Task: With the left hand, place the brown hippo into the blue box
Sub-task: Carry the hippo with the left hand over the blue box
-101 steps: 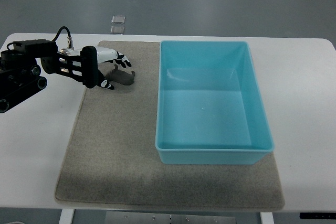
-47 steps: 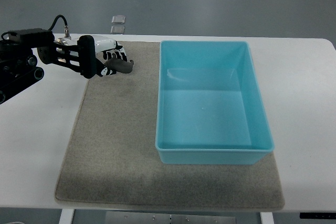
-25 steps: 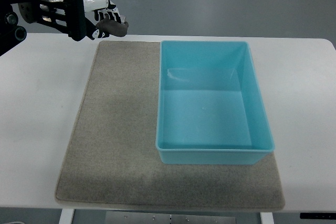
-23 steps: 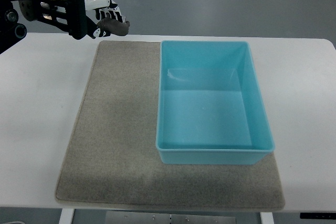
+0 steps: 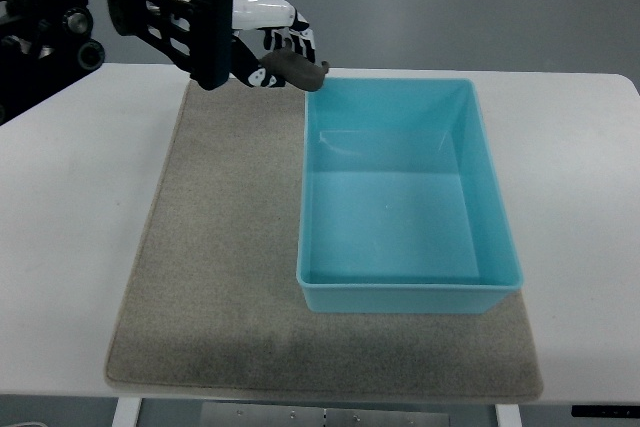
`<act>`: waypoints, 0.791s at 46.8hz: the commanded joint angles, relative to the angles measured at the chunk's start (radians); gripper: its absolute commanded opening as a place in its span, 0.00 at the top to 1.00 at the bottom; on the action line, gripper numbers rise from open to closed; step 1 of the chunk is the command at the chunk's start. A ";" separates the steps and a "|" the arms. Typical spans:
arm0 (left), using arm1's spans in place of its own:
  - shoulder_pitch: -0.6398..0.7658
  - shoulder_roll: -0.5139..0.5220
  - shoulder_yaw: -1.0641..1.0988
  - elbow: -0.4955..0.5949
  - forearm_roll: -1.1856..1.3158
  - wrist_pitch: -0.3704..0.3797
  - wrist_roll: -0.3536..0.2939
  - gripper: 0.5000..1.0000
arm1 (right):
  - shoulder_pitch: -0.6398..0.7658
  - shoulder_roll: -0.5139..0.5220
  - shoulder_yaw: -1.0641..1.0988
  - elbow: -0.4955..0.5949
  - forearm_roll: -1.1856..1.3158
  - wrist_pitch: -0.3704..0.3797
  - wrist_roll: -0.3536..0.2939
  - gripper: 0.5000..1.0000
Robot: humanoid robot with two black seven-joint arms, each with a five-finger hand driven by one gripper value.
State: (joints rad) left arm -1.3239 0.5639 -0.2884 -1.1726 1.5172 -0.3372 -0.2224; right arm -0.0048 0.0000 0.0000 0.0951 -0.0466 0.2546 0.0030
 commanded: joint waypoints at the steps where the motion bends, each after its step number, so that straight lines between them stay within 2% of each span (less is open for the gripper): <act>1: 0.006 -0.041 0.002 -0.012 0.000 0.000 0.002 1.00 | 0.000 0.000 0.000 0.000 0.001 0.000 0.000 0.13; 14: 0.028 -0.174 0.011 -0.022 0.015 0.003 0.015 1.00 | 0.000 0.000 0.000 0.000 0.001 0.000 0.000 0.13; 23: 0.063 -0.257 0.012 0.045 0.020 0.013 0.018 1.00 | 0.000 0.000 0.000 0.000 0.001 0.000 0.000 0.13; 34: 0.086 -0.295 0.012 0.077 0.020 0.017 0.018 1.00 | 0.000 0.000 0.000 0.000 0.001 0.000 0.000 0.13; 35: 0.088 -0.295 0.014 0.077 0.020 0.017 0.018 0.99 | 0.000 0.000 0.000 0.000 0.001 0.000 0.000 0.13; 37: 0.097 -0.297 0.015 0.077 0.020 0.017 0.018 0.89 | 0.000 0.000 0.000 0.000 0.001 0.000 0.000 0.13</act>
State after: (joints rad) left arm -1.2381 0.2692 -0.2753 -1.0953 1.5372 -0.3210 -0.2039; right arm -0.0046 0.0000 0.0000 0.0951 -0.0465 0.2546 0.0030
